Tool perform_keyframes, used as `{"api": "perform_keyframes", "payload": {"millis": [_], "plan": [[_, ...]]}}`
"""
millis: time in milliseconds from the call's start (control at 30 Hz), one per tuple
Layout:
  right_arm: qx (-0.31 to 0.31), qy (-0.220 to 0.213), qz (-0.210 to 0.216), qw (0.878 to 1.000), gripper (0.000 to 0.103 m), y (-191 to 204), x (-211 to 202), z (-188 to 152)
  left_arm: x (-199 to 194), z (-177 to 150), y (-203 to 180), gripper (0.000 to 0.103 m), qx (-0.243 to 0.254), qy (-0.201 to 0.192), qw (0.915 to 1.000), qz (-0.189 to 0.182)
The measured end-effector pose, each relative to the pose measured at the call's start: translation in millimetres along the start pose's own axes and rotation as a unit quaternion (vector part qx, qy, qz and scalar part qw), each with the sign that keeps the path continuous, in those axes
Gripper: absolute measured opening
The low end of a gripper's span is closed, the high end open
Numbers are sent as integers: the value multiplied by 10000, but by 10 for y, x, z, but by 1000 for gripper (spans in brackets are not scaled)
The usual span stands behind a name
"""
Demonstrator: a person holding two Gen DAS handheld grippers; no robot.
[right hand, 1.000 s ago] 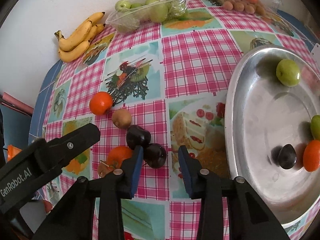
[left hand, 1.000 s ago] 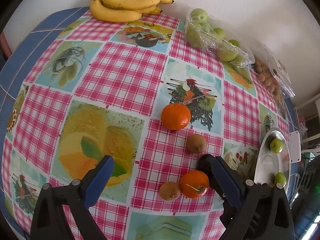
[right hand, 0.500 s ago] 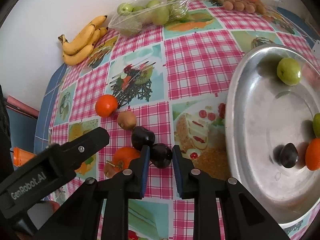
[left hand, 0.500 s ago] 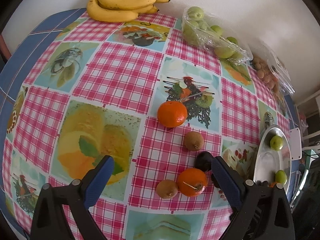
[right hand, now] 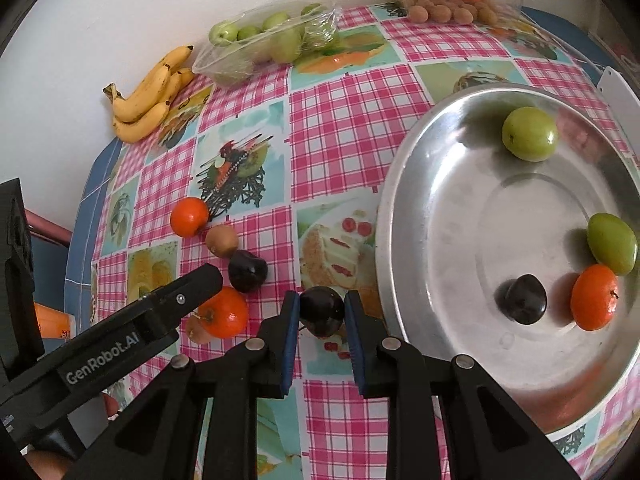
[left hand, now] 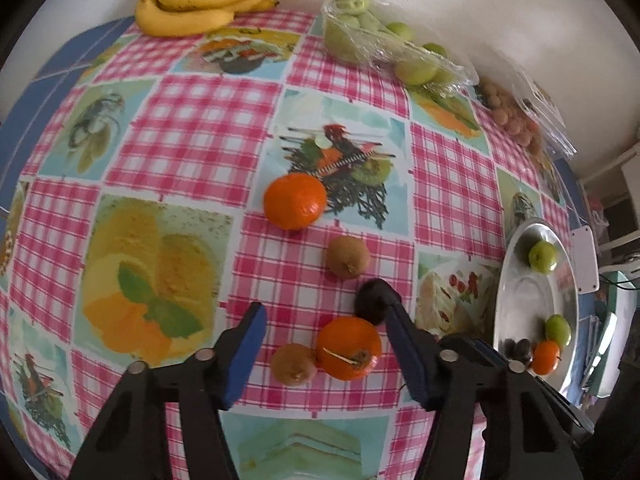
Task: Organize fruits
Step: 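Grasp a black plum with the right tool while the left tool grasps an orange tangerine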
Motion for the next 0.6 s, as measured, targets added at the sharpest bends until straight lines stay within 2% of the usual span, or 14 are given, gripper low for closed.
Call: {"api": "perform_keyframes", "payload": {"millis": [100,433,500,600], "plan": [[3,3,-1,10000,24,-4,-3,-2,59,-40,-20,55,24,126,9999,-24],[69,3,31,10000,24,-52,-32,-21,115,-120,-64,49,116,231,9997,16],[81,-1,36,10000,24,-48,-35,-20,132,-139,-74,41,135,283,9995,-12],[88,-5,48,9999,24,-49,-42,-20,143,-152,-89,40,154,264,9995,-22]]}}
Point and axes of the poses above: each gripper's, at about its wrist camera, not at the fingertips, and x roughly the way its jaws point, y to its left, z to its top, the point moved 6 cm from there along x, roughly the way its jaws point, and after that the axes turned 10 degrees about -x, right-handed, at the moved point
